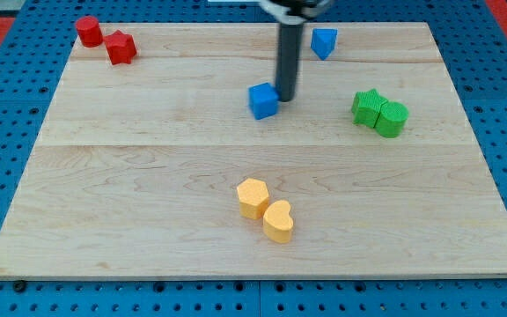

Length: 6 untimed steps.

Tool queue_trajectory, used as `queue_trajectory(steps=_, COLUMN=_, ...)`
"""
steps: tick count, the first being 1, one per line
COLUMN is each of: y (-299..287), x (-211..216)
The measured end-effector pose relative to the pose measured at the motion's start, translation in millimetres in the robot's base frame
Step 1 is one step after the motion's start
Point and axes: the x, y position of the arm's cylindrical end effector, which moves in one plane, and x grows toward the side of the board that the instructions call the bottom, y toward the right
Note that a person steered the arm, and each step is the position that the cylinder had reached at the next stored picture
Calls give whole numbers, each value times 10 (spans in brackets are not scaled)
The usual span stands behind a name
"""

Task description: Move the blue triangle towards the red blocks

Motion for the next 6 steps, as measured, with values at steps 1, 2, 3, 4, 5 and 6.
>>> queue_trajectory(steps=1, y=-6, x=-121)
queue_trajectory(steps=2, y=912, x=-588)
queue_trajectory(steps=3, y=1154, x=-1044)
queue_trajectory(steps=4, y=870, x=-1402)
queue_trajectory(steps=5, y=1088, x=-1521)
queue_trajectory(steps=6, y=1114, x=-1648)
